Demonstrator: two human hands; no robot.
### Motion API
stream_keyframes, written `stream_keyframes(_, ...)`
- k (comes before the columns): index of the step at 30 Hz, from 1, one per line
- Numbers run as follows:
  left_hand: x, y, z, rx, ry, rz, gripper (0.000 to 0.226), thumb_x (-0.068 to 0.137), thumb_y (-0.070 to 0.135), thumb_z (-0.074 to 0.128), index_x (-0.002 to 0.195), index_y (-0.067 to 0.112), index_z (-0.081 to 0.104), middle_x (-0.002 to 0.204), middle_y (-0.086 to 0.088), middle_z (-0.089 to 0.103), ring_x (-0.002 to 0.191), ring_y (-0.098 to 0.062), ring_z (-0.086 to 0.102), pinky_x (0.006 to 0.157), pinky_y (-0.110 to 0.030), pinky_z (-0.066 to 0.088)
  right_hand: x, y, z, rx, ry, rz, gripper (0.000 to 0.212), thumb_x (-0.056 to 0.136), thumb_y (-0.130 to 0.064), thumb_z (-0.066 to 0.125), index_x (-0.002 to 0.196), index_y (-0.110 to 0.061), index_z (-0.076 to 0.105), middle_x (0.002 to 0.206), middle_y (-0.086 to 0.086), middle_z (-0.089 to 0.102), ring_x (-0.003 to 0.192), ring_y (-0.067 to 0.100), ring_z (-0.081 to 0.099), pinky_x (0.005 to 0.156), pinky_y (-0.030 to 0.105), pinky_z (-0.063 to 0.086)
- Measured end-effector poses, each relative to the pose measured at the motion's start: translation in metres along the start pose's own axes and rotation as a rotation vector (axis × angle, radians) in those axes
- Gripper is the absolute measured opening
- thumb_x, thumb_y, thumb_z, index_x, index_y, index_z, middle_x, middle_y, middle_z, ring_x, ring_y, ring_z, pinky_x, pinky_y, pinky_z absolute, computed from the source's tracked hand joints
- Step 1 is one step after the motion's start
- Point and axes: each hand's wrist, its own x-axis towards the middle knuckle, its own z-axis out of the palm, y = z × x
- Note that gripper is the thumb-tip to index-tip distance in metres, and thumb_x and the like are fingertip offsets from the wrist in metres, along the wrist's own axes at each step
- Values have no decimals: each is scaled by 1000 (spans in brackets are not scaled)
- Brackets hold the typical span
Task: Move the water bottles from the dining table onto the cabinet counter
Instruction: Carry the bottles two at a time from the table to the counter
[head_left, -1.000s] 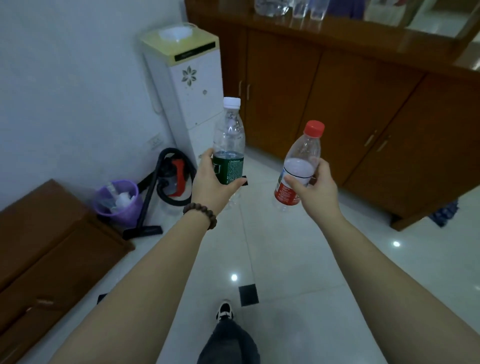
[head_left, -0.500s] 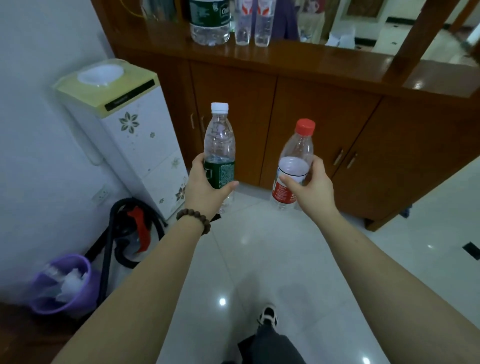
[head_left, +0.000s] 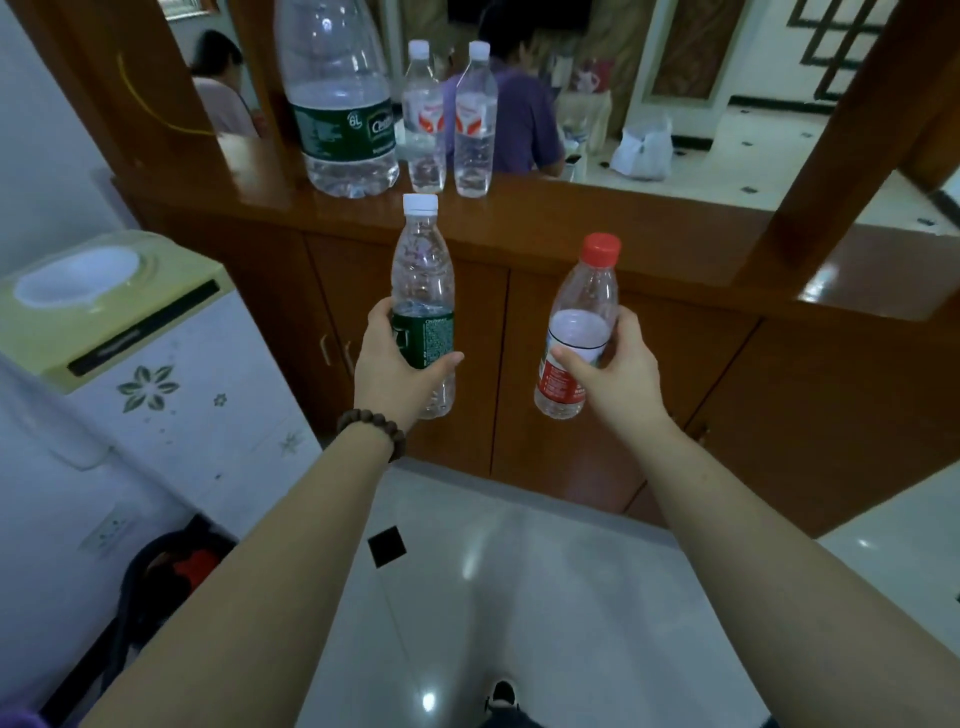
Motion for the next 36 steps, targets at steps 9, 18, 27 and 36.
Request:
stream_keyframes(9,121,22,48,-25,25,74,88,63,44,82,134,25,34,121,15,51,109,-3,50,82,-14,40,141,-18,-10,23,40,-91,67,76,-37,75,131,-26,39,112,-18,52,99,-1,53,74,9,41)
stream_keyframes(18,244,36,105,-118,-48,193,83,66,38,82,132,29,34,122,15,50,111,-1,49,84,-4,39,259,-20,7,18,128,-118,69,77,-39,74,134,-23,38,124,-8,56,104,3,52,75,8,41)
stream_keyframes(27,345,28,175,-118,-110,214,84,64,29,84,134,24,37,130,4,53,116,-5,48,92,-19,41,357,-5,31,-74,195,-62,66,77,-36,74,132,-20,40,120,-5,57,105,12,54,84,23,45)
stream_keyframes(36,379,21,217,-92,-151,165,81,65,26,84,130,21,36,129,1,54,118,-14,51,96,-31,46,404,12,41,-109,231,13,68,76,-37,74,132,-25,39,113,-10,55,98,7,54,81,23,44)
